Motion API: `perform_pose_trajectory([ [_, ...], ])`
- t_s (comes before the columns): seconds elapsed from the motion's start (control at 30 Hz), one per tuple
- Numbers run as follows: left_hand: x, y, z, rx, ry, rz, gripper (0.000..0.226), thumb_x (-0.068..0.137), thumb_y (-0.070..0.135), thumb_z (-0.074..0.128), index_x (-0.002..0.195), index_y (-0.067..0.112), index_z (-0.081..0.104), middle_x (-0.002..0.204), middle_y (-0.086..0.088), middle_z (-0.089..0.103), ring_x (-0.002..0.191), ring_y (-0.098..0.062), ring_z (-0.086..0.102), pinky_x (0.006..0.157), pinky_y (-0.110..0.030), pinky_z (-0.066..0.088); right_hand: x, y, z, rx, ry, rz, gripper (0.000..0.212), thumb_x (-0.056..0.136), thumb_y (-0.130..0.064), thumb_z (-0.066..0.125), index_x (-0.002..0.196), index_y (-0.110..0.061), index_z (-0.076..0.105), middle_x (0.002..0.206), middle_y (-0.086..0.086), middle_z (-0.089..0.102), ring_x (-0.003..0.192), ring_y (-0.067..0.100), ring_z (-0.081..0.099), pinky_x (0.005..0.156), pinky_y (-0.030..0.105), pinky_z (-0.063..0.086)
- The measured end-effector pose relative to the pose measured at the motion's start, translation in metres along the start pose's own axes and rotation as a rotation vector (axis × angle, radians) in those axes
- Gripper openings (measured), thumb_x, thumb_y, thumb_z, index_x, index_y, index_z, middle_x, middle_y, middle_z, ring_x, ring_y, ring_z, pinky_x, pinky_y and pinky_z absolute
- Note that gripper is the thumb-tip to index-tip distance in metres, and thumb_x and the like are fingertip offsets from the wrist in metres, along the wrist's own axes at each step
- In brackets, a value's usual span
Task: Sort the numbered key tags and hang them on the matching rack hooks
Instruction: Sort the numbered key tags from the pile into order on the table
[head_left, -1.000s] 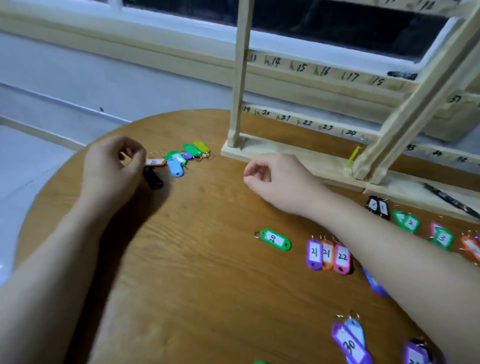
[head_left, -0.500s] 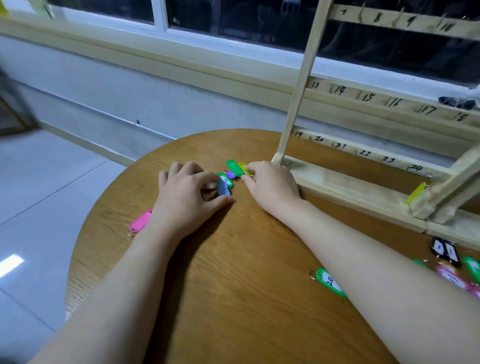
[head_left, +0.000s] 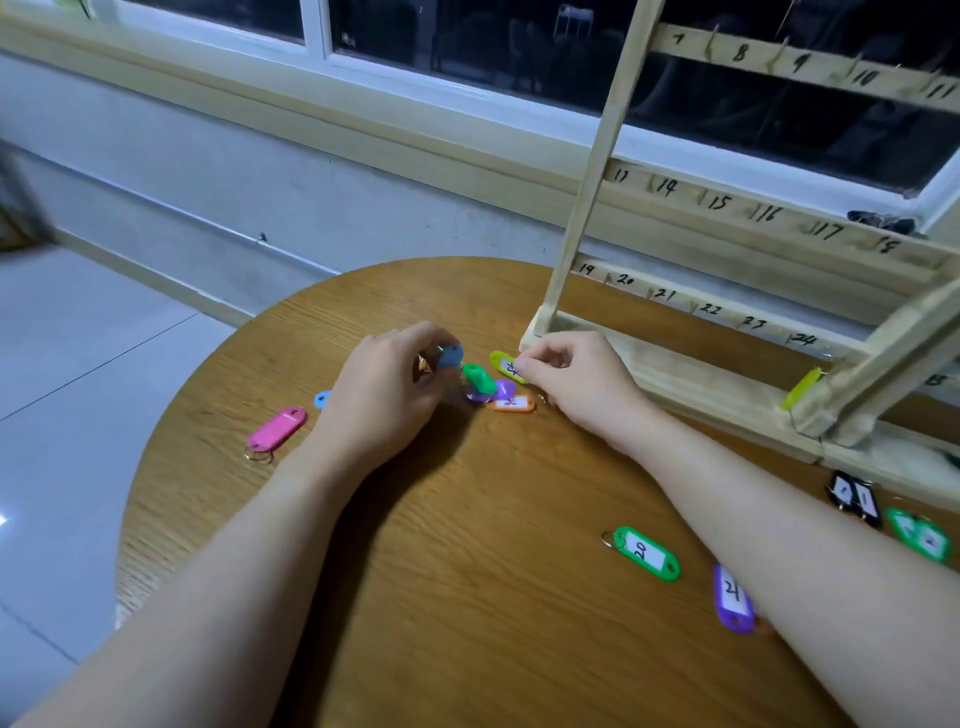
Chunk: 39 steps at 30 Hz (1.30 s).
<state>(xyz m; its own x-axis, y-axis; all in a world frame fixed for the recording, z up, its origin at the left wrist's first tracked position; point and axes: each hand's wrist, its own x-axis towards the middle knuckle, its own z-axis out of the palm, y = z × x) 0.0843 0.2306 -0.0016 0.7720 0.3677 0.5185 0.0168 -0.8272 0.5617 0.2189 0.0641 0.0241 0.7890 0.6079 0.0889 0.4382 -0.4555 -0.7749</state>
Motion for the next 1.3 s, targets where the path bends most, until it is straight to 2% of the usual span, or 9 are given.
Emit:
perform_pose_trajectory([
  [0.17, 0.0, 0.0, 0.001, -0.034, 0.024, 0.057, 0.004, 0.093, 0.024, 0.071, 0.096, 0.024, 0.073, 0.081, 0.013, 0.051, 0.073, -0.004, 0.051, 0.067, -0.026, 0.041, -0.008, 0.009, -0.009, 0.265, -0.019, 0.119, 0.008, 0.094, -0.018, 0.07, 0.088, -0.019, 0.074, 0.058, -0.014, 0.058, 0.051, 0.001, 0.047, 0.053, 0.014, 0.04],
  [0.3, -0.003, 0.007, 0.002, -0.073, -0.016, 0.014, 0.008, 0.094, 0.025, 0.069, 0.099, 0.027, 0.075, 0.06, 0.006, 0.057, 0.06, -0.011, 0.055, 0.063, -0.039, 0.048, -0.011, 0.016, -0.011, 0.295, -0.017, 0.118, 0.01, 0.095, -0.014, 0.067, 0.089, -0.02, 0.073, 0.068, -0.002, 0.06, 0.054, 0.004, 0.05, 0.056, 0.016, 0.043],
  [0.47, -0.003, 0.016, -0.003, -0.077, -0.067, 0.008, 0.008, 0.091, 0.025, 0.072, 0.096, 0.026, 0.077, 0.073, 0.023, 0.064, 0.073, -0.004, 0.059, 0.064, -0.011, 0.039, -0.015, 0.017, -0.006, 0.344, 0.033, 0.051, 0.016, 0.094, -0.009, 0.066, 0.09, -0.023, 0.073, 0.073, -0.006, 0.061, 0.056, 0.003, 0.049, 0.059, 0.016, 0.043],
  [0.63, -0.004, 0.013, -0.001, -0.066, -0.066, -0.01, 0.007, 0.088, 0.018, 0.075, 0.088, 0.024, 0.079, 0.075, 0.023, 0.067, 0.072, 0.003, 0.059, 0.067, -0.008, 0.038, -0.016, 0.017, -0.002, 0.356, 0.058, 0.048, 0.017, 0.09, -0.01, 0.071, 0.082, -0.025, 0.073, 0.07, -0.007, 0.062, 0.055, 0.0, 0.051, 0.059, 0.017, 0.042],
  [0.77, -0.004, 0.013, -0.001, 0.003, -0.087, 0.039, 0.006, 0.09, 0.028, 0.073, 0.094, 0.027, 0.076, 0.085, 0.019, 0.065, 0.085, -0.003, 0.056, 0.08, -0.023, 0.044, -0.017, 0.015, -0.003, 0.379, 0.037, 0.078, 0.013, 0.092, -0.005, 0.066, 0.09, -0.017, 0.071, 0.069, -0.007, 0.063, 0.052, 0.001, 0.052, 0.051, 0.015, 0.042],
  [0.9, -0.005, 0.011, 0.0, 0.078, -0.184, 0.097, 0.037, 0.078, 0.065, 0.065, 0.1, 0.037, 0.074, 0.093, 0.016, 0.059, 0.089, -0.01, 0.05, 0.085, -0.034, 0.042, -0.016, 0.016, -0.002, 0.371, 0.038, 0.085, 0.014, 0.092, -0.008, 0.068, 0.088, -0.02, 0.072, 0.065, -0.007, 0.064, 0.05, -0.001, 0.053, 0.052, 0.015, 0.043],
  [0.97, -0.005, 0.011, 0.001, 0.115, -0.21, 0.117, 0.042, 0.076, 0.071, 0.061, 0.1, 0.04, 0.075, 0.094, 0.017, 0.056, 0.089, -0.009, 0.047, 0.087, -0.039, 0.043, -0.015, 0.017, -0.002, 0.354, 0.039, 0.079, 0.013, 0.094, -0.011, 0.067, 0.09, -0.02, 0.074, 0.064, -0.007, 0.064, 0.05, -0.002, 0.053, 0.052, 0.014, 0.044],
  [1.13, -0.005, 0.01, 0.002, 0.152, -0.197, 0.153, 0.04, 0.087, 0.063, 0.05, 0.099, 0.036, 0.077, 0.093, 0.013, 0.059, 0.087, -0.01, 0.046, 0.08, -0.036, 0.036, -0.014, 0.02, -0.003, 0.326, 0.035, 0.072, 0.015, 0.096, -0.01, 0.063, 0.099, -0.018, 0.076, 0.068, -0.001, 0.068, 0.052, -0.002, 0.056, 0.056, 0.014, 0.047],
  [1.3, -0.003, 0.007, 0.005, 0.16, -0.128, 0.113, 0.017, 0.098, 0.03, 0.056, 0.095, 0.021, 0.07, 0.082, 0.018, 0.056, 0.084, -0.013, 0.047, 0.078, -0.037, 0.038, -0.014, 0.02, -0.005, 0.34, 0.035, 0.075, 0.02, 0.096, -0.005, 0.06, 0.096, -0.019, 0.074, 0.068, 0.0, 0.068, 0.052, -0.001, 0.057, 0.056, 0.013, 0.048],
])
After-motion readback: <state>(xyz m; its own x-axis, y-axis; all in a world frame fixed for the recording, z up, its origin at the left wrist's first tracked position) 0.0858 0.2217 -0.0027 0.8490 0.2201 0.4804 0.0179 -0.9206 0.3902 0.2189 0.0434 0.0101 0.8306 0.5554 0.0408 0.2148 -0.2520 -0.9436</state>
